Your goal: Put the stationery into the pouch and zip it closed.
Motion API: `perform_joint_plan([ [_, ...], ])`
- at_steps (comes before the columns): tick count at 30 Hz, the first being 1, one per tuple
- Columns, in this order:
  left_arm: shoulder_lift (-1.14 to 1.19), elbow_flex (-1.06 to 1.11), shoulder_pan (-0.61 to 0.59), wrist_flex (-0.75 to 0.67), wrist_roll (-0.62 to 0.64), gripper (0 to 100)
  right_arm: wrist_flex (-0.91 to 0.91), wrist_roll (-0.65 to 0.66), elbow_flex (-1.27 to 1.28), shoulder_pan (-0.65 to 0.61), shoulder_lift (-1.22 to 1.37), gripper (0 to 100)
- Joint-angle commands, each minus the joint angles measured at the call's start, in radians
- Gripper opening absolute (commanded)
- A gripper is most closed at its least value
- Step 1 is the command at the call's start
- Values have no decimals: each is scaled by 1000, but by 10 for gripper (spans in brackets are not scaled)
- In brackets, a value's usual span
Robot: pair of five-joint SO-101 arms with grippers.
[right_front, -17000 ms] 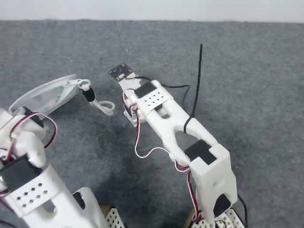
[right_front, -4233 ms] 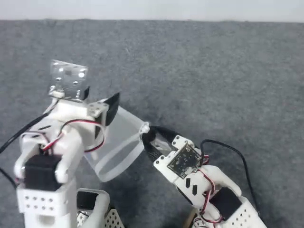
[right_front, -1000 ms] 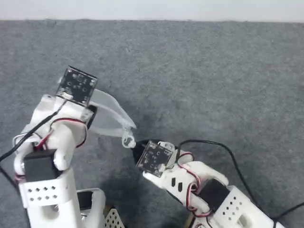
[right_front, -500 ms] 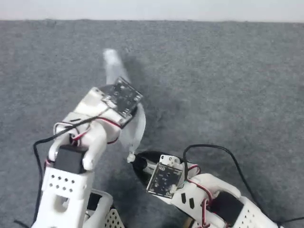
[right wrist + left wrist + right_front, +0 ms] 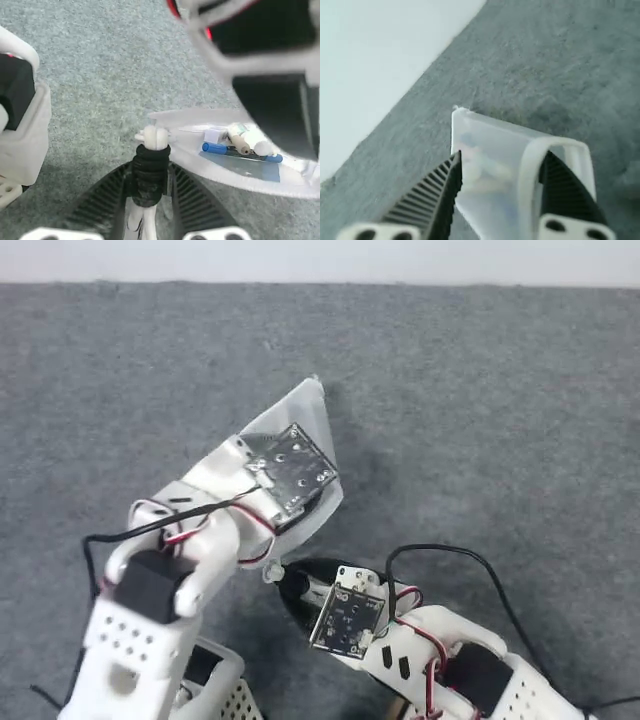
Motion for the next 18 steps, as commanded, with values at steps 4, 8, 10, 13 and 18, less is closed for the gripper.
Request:
perform_joint_plan([
  [4,-17,-248,-6,226,41,236,-30,-3,-37,61,-31,5],
  [8,-17,-318,-6,316,77,236,-45,-31,-38,71,-31,5],
  [10,-17,-340,-6,374,77,236,-44,-32,-51,91,-31,5],
  [13,-17,-371,-15,442,77,236,-45,-63,-69,145,-38,5],
  [18,-17,-415,-94,512,49,236,-45,-75,-74,203,-148,5],
])
